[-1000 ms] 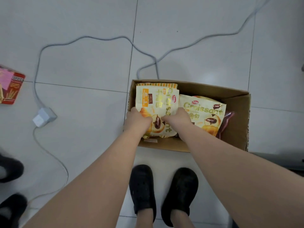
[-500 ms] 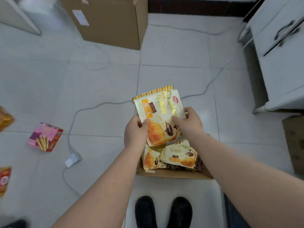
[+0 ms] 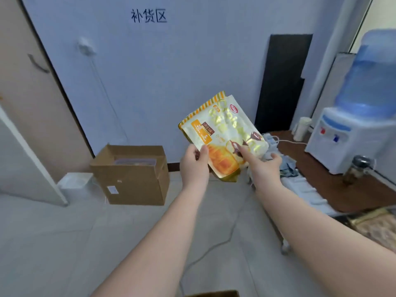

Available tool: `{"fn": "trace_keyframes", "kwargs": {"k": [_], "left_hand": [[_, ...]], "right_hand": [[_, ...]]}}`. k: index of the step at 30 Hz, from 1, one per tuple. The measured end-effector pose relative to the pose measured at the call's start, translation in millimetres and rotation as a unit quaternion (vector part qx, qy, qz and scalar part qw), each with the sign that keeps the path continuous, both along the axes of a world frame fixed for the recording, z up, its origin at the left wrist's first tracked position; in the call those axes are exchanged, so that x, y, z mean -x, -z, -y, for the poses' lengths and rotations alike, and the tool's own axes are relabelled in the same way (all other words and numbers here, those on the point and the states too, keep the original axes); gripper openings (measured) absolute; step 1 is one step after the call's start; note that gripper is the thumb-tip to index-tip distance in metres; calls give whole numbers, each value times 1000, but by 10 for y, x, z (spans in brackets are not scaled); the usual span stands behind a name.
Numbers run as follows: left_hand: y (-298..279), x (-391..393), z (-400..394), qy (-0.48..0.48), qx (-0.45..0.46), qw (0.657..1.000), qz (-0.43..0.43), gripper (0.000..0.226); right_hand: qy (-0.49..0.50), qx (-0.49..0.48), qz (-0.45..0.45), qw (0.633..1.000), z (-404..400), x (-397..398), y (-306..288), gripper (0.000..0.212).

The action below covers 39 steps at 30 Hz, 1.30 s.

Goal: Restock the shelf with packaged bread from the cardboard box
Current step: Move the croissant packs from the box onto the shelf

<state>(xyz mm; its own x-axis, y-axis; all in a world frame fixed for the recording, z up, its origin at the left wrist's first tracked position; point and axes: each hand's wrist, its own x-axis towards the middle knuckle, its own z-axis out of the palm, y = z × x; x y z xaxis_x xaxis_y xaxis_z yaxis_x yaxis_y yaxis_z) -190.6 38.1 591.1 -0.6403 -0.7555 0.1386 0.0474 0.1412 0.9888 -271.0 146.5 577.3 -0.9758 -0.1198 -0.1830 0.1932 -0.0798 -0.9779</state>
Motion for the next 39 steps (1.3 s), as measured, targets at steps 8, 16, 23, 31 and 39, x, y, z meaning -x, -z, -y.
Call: {"fn": "trace_keyframes", "kwargs": {"k": [8,16,23,31,39], "left_hand": [[-1292,349,-794,79,112,983,-121,25],[-1872,709,-890,100,179,969,-137,82],[-2023,1079,-1272,356,113,912,-169,69],[-2037,1036,-2054,554,65,807,-193,67],[-2090,448,-3086,638,35,730,-242,58]], "right_hand": [[31,215,-51,975,-834,181,-1397,113],[108,107,-191,970,-1647,110,-2092,73],[223,6,-217,950,-2102,-67,-2332,71],[340,-40,-242,908,-2679,-737,-2330,55],[498,-142,-285,807,-3276,-1675,-2395,65]]}}
